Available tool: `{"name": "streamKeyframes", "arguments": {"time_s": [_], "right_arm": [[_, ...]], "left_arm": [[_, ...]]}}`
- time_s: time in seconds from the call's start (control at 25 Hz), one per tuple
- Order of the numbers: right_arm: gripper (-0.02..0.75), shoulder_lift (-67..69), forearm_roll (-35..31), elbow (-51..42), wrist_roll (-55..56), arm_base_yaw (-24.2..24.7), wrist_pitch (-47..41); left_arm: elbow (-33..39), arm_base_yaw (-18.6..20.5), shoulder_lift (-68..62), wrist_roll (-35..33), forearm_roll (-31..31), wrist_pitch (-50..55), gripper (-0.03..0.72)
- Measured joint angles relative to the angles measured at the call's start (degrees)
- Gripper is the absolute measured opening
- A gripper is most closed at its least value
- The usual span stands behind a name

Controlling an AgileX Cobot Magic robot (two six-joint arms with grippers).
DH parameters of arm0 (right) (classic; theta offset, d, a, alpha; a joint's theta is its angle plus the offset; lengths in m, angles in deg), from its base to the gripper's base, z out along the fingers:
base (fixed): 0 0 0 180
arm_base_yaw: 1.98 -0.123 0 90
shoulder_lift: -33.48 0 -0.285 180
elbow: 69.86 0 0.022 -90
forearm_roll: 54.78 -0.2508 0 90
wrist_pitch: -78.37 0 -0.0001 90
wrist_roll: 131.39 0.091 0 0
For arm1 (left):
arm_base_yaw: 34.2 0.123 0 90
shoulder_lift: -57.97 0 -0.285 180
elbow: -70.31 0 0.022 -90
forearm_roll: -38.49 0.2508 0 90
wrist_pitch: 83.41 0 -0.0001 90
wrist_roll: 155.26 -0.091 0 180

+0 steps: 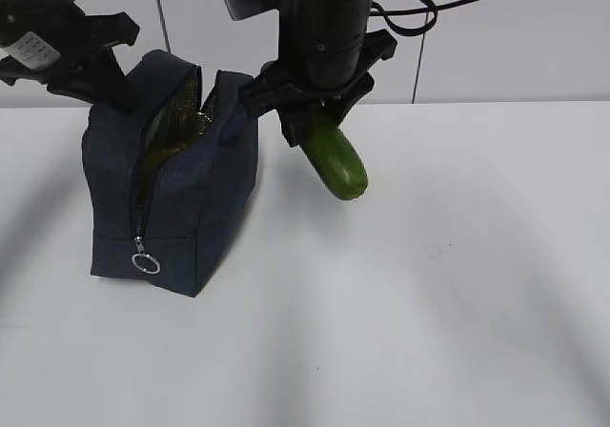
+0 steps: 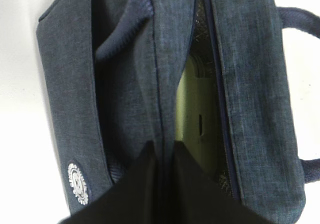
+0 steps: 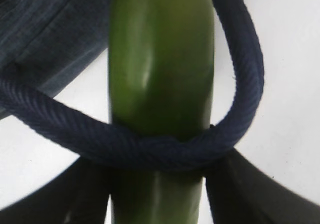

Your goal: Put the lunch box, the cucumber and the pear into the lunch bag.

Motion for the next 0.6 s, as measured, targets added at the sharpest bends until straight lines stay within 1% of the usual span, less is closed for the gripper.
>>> {"name": "streamKeyframes", "arguments": {"time_s": [0.28, 0.6], "right_arm": [[0.401, -0.97, -3.45, -0.68, -1.39, 0.00, -0.23], [0.401, -2.08, -3.67, -5.64, -1.84, 0.00, -0.23]], "left_arm": [[0.00, 0.00, 0.00, 0.00, 0.05, 0.00, 0.000], [0.00, 0.00, 0.00, 0.05, 0.36, 0.00, 0.000]]}}
